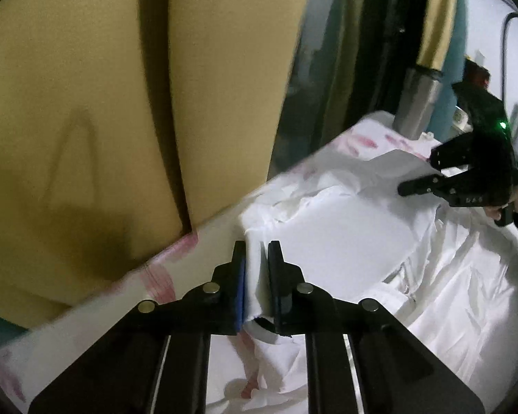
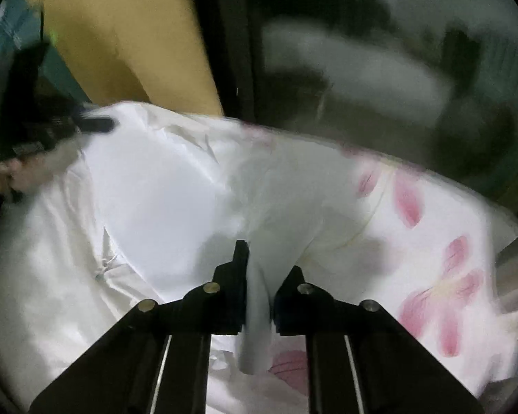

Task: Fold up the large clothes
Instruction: 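Grasp the hem with the left gripper while the right gripper folds it toward the collar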

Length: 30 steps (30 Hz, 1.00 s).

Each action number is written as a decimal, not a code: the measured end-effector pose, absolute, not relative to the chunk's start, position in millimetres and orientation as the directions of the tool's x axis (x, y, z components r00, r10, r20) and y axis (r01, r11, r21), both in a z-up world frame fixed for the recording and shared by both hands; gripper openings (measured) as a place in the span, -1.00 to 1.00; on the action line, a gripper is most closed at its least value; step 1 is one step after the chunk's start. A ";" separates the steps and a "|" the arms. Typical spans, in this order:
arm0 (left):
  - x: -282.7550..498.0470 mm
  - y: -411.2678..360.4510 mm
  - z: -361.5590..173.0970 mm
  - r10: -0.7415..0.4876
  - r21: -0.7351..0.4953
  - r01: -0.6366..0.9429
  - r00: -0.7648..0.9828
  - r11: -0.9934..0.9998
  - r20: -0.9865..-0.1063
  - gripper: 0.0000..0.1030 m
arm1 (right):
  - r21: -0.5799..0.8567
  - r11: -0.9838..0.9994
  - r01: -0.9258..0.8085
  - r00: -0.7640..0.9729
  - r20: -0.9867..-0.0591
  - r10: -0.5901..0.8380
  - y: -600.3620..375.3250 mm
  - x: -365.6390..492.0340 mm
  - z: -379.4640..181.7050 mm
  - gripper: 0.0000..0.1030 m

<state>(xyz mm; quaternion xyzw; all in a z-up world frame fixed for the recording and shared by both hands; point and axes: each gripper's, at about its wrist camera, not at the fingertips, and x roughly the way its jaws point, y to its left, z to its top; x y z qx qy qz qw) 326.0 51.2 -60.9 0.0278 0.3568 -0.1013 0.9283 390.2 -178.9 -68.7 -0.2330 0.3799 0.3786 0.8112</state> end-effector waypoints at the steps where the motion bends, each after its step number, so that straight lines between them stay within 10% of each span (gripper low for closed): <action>1: 319.5 47.5 -55.8 -0.159 0.016 0.219 0.753 0.976 -0.639 -0.74 | -0.175 0.599 -0.782 0.489 -0.767 0.415 -173.6 377.5 -64.1 -0.78; 12: 264.8 22.4 -73.7 -0.041 0.177 0.185 0.794 0.967 -0.607 -0.70 | -0.728 0.435 -0.530 0.847 -0.433 0.307 -146.4 249.0 -96.5 -0.77; 30: 177.0 5.6 -65.2 -0.133 0.080 0.227 0.783 0.971 -0.608 -0.70 | -0.441 0.556 -0.705 0.703 -0.542 0.461 -210.8 199.0 -82.6 -0.70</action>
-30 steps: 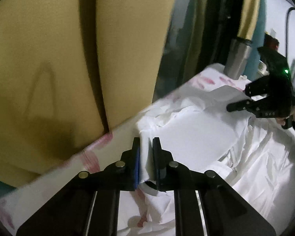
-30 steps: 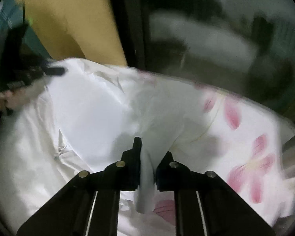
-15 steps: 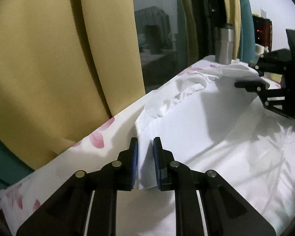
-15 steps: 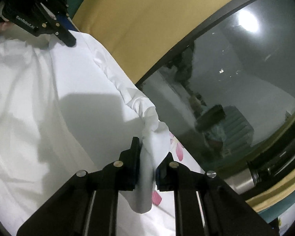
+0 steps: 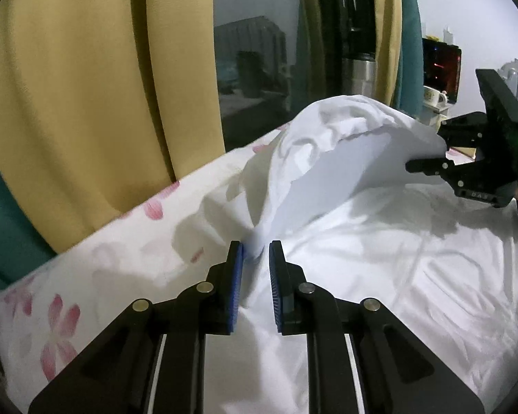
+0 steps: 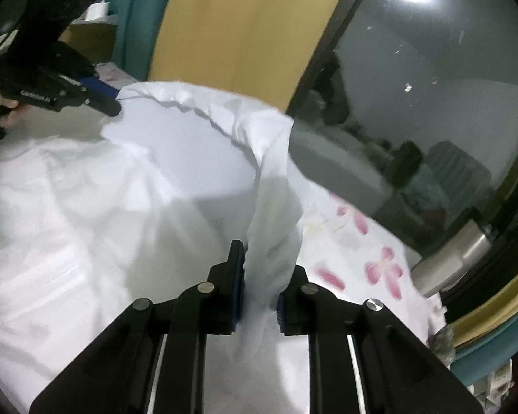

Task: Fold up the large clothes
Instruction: 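Lay the folded hem on the shirt and open both grippers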

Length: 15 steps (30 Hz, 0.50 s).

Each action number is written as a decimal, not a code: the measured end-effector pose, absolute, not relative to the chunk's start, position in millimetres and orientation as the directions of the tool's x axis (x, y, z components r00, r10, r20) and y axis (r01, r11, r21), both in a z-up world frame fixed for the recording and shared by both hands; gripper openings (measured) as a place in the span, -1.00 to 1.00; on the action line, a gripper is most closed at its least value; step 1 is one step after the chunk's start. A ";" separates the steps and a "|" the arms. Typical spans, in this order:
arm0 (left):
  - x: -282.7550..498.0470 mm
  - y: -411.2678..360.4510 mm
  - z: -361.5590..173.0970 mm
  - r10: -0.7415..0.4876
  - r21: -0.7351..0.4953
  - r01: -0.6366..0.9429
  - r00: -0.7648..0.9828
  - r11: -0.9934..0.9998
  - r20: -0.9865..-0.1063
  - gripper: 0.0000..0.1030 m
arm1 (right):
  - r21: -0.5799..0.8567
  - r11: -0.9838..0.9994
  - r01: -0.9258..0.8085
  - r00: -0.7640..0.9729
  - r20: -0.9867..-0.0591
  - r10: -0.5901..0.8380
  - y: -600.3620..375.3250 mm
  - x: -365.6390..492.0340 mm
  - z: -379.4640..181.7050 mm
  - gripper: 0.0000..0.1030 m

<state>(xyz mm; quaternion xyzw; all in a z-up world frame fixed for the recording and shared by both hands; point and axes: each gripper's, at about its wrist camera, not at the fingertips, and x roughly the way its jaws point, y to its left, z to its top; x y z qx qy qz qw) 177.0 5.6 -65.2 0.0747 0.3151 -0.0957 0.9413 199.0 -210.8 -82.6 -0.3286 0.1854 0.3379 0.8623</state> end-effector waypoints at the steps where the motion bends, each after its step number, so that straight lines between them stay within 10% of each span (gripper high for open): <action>1: 172.2 4.2 -65.9 -0.138 0.075 0.231 0.781 0.970 -0.609 -0.70 | -0.442 0.549 -0.710 0.698 -0.550 0.460 -210.8 194.2 -83.7 -0.70; 15: 119.1 -10.3 -86.2 -0.187 0.061 0.306 0.713 0.950 -0.675 -0.70 | -0.526 0.457 -0.717 0.686 -0.646 0.333 -241.7 145.1 -113.4 -0.22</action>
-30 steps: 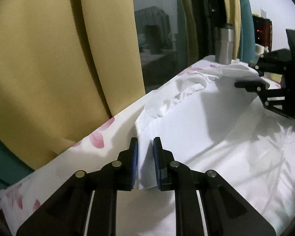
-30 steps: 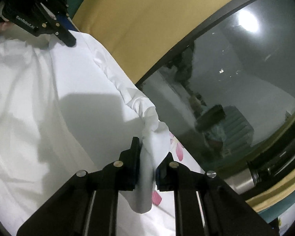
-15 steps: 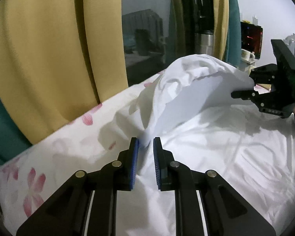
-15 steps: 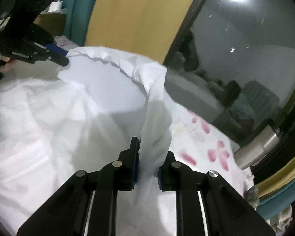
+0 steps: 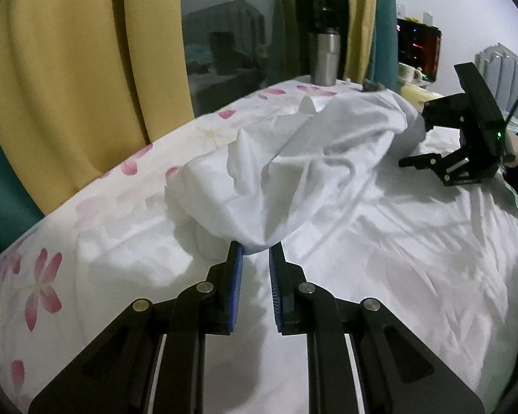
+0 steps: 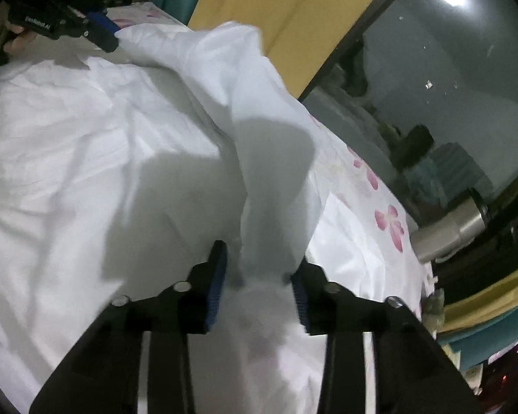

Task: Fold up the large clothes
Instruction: 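Lay the folded hem on the shirt and open both grippers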

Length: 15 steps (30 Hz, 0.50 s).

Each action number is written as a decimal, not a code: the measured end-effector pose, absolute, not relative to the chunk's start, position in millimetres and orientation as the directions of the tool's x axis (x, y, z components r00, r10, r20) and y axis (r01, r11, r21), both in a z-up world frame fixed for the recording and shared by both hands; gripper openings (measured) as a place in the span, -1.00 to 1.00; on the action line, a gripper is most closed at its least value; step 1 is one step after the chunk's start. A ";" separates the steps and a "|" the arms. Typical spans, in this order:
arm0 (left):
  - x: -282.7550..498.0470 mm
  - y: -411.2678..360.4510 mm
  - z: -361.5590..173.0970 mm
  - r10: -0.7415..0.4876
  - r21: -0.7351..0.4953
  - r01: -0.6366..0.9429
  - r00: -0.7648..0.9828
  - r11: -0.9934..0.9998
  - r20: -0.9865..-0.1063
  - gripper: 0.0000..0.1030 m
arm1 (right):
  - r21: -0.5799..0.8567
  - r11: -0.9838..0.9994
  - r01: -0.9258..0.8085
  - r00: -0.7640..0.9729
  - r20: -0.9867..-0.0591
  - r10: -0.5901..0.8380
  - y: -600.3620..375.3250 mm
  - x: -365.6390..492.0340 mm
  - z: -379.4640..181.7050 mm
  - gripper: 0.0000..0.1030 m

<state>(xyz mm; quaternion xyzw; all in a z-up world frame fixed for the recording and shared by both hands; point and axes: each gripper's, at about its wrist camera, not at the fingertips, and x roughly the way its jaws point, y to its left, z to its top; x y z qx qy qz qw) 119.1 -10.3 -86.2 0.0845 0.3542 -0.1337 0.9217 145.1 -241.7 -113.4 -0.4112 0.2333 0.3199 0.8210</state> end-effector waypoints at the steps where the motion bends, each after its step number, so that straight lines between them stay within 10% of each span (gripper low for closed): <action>1: 113.7 -8.9 -86.8 -0.189 0.057 0.310 0.706 0.949 -0.682 -0.70 | -0.511 0.463 -0.724 0.677 -0.655 0.337 -245.9 142.4 -112.7 -0.19; 8: 86.1 0.0 -78.9 -0.224 0.000 0.316 0.671 0.949 -0.707 -0.69 | -0.168 0.495 -0.852 0.445 -0.731 0.518 -275.7 129.9 -87.2 -0.17; 15: 88.5 -0.6 -49.1 -0.268 -0.048 0.308 0.729 0.950 -0.630 -0.20 | -0.018 0.563 -0.826 0.451 -0.620 0.642 -246.0 132.9 -52.9 -0.16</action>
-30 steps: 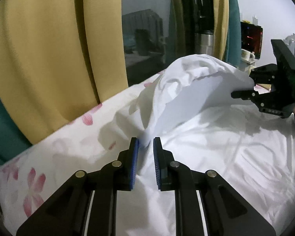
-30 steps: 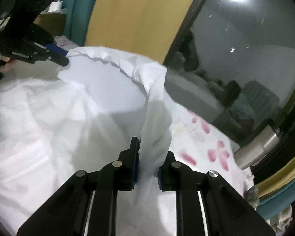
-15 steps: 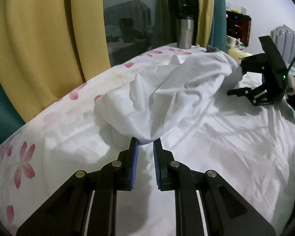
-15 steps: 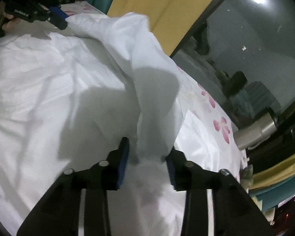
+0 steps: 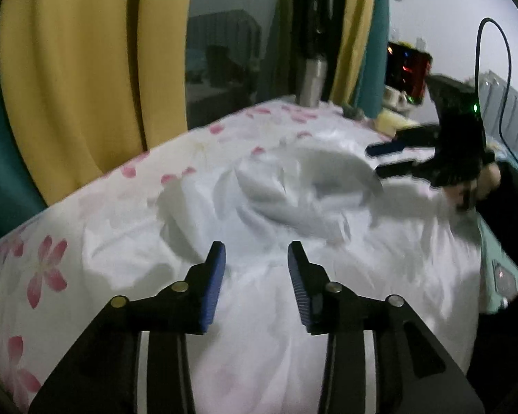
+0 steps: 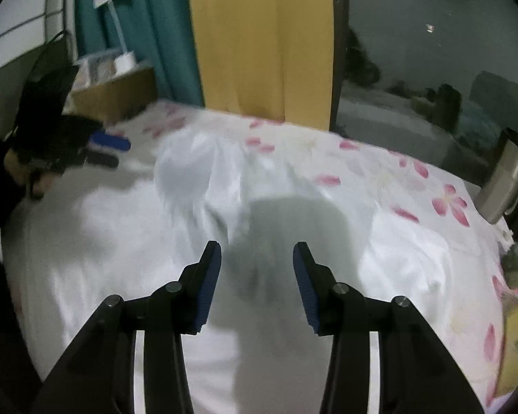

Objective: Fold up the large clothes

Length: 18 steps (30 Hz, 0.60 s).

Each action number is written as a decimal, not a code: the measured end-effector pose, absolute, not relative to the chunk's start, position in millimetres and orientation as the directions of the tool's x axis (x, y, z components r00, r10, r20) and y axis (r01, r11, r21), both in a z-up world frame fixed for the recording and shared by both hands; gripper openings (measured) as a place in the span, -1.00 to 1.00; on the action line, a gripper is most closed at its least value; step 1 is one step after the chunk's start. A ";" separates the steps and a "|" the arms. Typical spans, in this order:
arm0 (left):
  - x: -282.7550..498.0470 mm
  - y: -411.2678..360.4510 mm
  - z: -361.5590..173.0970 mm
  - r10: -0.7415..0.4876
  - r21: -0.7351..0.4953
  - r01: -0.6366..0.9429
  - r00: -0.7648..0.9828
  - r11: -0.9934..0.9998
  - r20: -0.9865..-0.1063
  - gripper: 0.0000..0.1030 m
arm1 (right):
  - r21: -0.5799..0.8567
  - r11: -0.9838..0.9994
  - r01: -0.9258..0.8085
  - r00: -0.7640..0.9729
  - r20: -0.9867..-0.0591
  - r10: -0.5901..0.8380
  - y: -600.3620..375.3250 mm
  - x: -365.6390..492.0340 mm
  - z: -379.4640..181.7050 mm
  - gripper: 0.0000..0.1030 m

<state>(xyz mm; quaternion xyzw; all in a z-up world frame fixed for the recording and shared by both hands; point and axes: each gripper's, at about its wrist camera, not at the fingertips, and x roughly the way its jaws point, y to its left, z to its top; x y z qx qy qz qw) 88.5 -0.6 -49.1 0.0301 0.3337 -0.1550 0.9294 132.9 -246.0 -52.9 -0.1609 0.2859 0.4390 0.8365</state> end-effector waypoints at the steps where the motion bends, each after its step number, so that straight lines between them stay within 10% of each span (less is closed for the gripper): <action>1: 96.1 -0.7 -49.5 -0.256 -0.048 0.291 0.737 0.955 -0.626 -0.20 | 0.010 0.576 -0.817 0.449 -0.616 0.648 -236.5 136.8 -53.7 -0.16; 18: 148.0 5.0 -110.0 -0.248 -0.191 0.158 0.598 0.969 -0.762 -0.17 | 0.007 0.626 -0.780 0.403 -0.760 0.511 -206.4 162.1 -100.0 -0.17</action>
